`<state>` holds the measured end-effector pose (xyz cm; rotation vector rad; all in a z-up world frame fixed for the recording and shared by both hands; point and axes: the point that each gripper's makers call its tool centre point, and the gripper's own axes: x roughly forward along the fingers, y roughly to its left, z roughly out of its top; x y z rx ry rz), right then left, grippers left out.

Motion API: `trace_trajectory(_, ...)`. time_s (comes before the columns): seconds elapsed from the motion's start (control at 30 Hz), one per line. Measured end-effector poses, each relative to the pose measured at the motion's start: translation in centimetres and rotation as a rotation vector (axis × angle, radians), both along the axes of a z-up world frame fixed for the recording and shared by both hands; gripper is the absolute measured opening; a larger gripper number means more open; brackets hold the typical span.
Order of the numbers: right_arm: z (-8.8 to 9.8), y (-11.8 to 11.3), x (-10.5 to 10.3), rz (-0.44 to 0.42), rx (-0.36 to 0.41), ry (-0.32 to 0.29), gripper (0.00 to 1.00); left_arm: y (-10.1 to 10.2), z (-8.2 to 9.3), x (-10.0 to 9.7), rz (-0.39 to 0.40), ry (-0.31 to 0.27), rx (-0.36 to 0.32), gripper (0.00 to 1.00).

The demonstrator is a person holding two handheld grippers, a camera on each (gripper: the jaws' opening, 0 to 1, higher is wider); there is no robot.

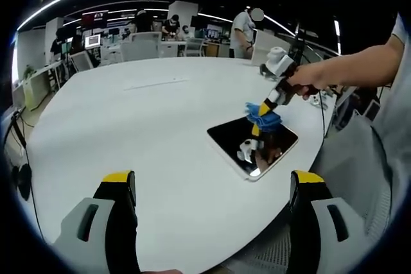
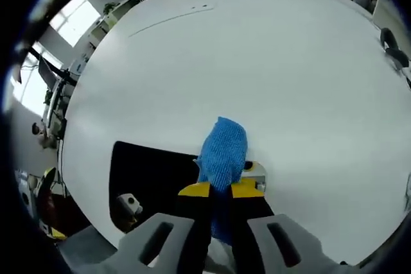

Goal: Wipe the mirror surface with the cleaning cloth until all visible marks leave the cleaned area.

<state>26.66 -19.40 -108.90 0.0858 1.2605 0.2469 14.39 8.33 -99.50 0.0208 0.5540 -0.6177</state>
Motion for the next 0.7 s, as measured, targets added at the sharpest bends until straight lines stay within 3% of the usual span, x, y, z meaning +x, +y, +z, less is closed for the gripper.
trace_trajectory(0.4, -0.7, 2.0, 1.0, 0.016, 0.021, 0.003, 0.04, -0.4, -0.1, -0.1, -0.006, 0.006, -0.001, 0.99)
trace_trajectory(0.7, 0.0, 4.8, 0.2, 0.044, 0.038, 0.002, 0.04, -0.6, -0.4, -0.3, -0.022, 0.017, 0.01, 0.99)
